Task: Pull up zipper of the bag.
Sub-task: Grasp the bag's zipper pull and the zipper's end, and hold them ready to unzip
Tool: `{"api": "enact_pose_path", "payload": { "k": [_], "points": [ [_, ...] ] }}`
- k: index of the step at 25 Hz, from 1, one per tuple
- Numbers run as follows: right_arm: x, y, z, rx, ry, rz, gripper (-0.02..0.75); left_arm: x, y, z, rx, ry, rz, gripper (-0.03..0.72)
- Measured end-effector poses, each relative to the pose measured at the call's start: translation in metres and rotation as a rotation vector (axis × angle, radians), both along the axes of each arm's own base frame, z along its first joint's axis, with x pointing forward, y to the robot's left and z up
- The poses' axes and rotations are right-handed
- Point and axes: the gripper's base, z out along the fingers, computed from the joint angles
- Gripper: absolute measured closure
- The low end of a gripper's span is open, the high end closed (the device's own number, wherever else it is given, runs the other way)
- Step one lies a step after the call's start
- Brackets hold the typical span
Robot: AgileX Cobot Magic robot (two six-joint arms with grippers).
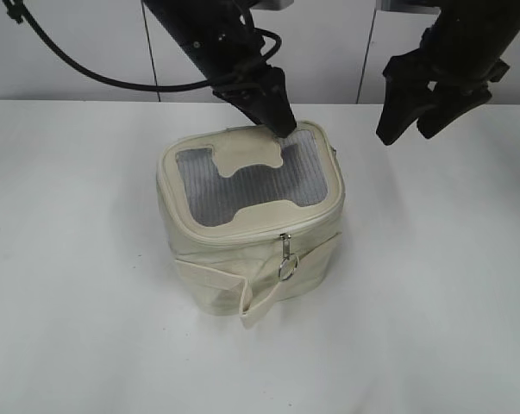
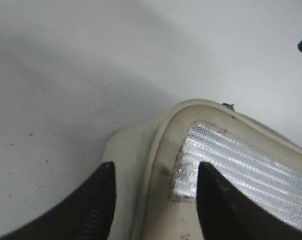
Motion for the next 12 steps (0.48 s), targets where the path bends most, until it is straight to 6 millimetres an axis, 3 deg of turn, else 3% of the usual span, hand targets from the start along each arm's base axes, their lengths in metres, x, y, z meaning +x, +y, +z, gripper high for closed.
{"api": "enact_pose_path", "payload": {
  "k": [9,12],
  "points": [
    [-0.002,-0.001,0.001,0.007,0.005,-0.003,0.211,0.005,-0.007,-0.025,-0.021,0.068,-0.005,0.293],
    [-0.002,-0.001,0.0,0.008,0.006,-0.003,0.211,0.006,-0.009,-0.03,-0.037,0.086,-0.008,0.359]
  ]
}}
